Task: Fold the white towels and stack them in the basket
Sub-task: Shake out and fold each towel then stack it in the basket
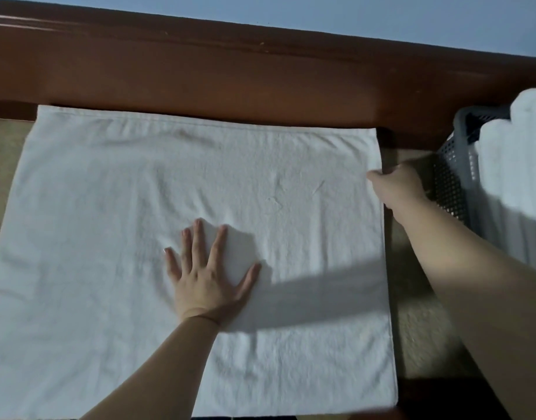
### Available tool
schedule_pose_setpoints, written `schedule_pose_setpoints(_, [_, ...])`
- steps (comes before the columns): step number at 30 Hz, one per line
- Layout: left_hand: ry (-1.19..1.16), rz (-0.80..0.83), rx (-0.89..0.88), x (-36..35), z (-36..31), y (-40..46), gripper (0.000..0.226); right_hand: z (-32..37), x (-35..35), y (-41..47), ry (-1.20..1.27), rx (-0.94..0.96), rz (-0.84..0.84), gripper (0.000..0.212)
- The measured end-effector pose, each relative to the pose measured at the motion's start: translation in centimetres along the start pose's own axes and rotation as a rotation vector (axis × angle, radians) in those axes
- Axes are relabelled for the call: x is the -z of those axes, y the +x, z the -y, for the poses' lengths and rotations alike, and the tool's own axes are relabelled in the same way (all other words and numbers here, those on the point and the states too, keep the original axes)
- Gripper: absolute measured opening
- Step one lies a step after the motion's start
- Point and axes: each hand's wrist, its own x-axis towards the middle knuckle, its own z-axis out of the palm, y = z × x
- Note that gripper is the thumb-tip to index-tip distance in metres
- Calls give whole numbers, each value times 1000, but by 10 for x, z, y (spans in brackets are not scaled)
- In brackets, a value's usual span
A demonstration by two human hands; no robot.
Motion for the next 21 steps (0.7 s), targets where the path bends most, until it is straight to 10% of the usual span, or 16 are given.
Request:
schedule_pose_setpoints(11, [-30, 30, 1, 10, -1, -2, 107, -133, -3, -152, -166, 15, -25, 14])
schedule_pose_setpoints(15, [-109, 102, -23, 14, 7, 1, 100, -142, -29, -201, -401, 176, -285, 36])
schedule_pose_setpoints(21, [-271, 234, -186, 60, 67, 5, 59, -109, -127, -328, -378, 400, -114, 54])
